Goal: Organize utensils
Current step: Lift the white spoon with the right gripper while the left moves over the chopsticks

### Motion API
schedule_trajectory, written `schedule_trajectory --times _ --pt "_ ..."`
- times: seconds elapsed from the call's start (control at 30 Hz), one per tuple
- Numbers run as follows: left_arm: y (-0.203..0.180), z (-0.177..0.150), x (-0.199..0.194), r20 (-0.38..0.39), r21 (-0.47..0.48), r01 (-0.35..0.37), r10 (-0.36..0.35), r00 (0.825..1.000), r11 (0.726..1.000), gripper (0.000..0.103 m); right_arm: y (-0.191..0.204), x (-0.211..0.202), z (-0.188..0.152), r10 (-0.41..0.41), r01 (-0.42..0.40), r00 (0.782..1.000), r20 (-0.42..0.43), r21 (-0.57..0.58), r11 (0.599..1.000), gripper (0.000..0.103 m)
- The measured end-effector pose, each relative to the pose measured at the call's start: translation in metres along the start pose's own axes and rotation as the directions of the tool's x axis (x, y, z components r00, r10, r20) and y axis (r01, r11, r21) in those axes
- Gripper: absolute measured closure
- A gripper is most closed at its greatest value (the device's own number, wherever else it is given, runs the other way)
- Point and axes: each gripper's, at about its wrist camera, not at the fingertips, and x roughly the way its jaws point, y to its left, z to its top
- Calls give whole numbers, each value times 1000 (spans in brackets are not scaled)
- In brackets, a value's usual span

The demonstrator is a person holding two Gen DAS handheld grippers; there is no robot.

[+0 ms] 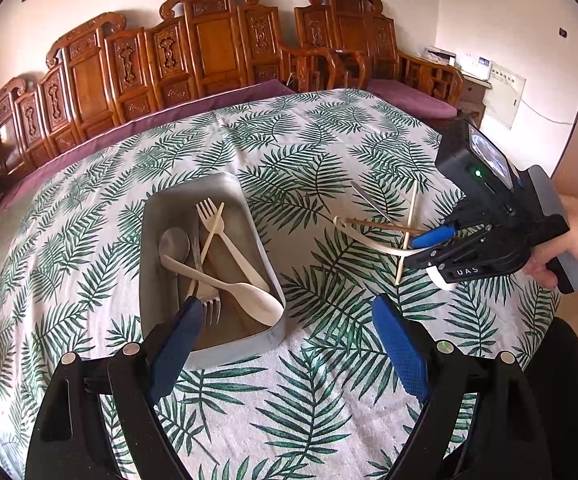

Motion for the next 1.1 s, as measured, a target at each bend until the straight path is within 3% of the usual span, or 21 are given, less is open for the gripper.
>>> schedule_trajectory --times 0.03,0.1,0.13,0.37,0.57,0.77,0.93,1.1 --pt "0 0 1 0 1 0 0 1000 1000 20 0 0 -1 -1 1 1000 -1 -5 1000 77" --pt "-1 0 1 -1 2 1 -1 1000 1000 20 3 -4 -5 6 -6 1000 8 -10 1000 91" --pt "-2 0 1 -1 3 2 -2 1000 1000 20 4 -6 -4 15 -14 1000 12 -5 1000 92" --pt "-4 2 0 1 6 -2 2 1000 1000 20 15 -23 -1 16 -17 996 88 13 1000 93" --pt "-2 3 -2 4 2 -9 9 1000 1000 20 21 -40 15 92 -99 984 149 38 994 92" --pt "3 6 -8 7 -14 -13 13 1000 1000 20 32 -64 34 92 -99 975 203 25 995 92" --pt "1 14 -10 15 -14 -5 5 1000 1000 20 16 -80 38 58 -69 973 225 43 997 92" --pt "-12 25 -1 13 2 14 -14 1000 1000 20 -20 -91 16 11 -37 972 237 104 994 92"
